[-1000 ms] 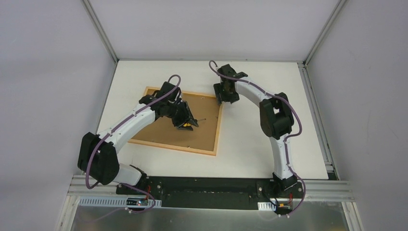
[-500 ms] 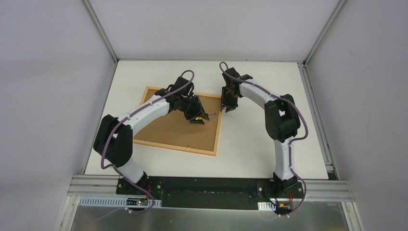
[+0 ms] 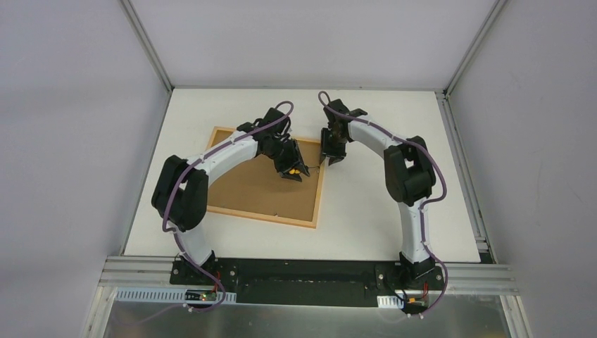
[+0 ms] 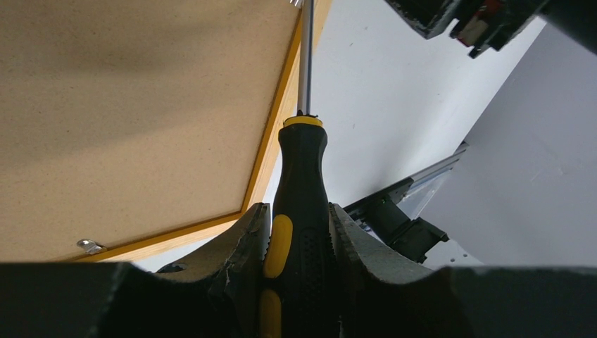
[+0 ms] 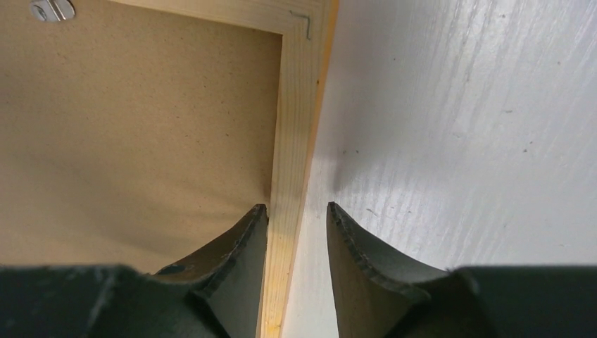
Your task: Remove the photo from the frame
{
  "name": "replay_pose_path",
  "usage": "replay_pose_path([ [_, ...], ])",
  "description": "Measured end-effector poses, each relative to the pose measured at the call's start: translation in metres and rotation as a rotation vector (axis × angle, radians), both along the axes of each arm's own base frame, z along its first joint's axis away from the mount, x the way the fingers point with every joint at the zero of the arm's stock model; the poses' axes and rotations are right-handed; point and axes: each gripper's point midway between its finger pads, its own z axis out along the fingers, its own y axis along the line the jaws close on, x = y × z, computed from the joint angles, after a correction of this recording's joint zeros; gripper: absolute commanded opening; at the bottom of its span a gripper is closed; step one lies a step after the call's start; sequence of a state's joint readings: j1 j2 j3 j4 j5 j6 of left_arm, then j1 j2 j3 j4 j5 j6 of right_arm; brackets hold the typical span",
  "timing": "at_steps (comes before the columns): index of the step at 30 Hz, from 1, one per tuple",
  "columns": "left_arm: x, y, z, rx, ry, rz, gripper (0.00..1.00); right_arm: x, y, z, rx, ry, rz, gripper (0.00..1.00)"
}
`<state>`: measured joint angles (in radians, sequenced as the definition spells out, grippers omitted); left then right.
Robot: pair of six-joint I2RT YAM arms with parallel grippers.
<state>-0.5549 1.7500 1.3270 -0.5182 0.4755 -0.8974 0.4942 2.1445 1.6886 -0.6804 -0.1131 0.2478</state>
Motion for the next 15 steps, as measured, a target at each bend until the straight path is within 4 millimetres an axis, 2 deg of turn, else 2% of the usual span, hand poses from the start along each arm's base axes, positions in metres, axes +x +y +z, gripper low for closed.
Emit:
replay_pose_path([
  [15,-0.033,0.004,0.001,0.091,0.117,-0.184,0.00,0.007,0.004,-0.006,-0.013,-0.007,0.024,0.39],
])
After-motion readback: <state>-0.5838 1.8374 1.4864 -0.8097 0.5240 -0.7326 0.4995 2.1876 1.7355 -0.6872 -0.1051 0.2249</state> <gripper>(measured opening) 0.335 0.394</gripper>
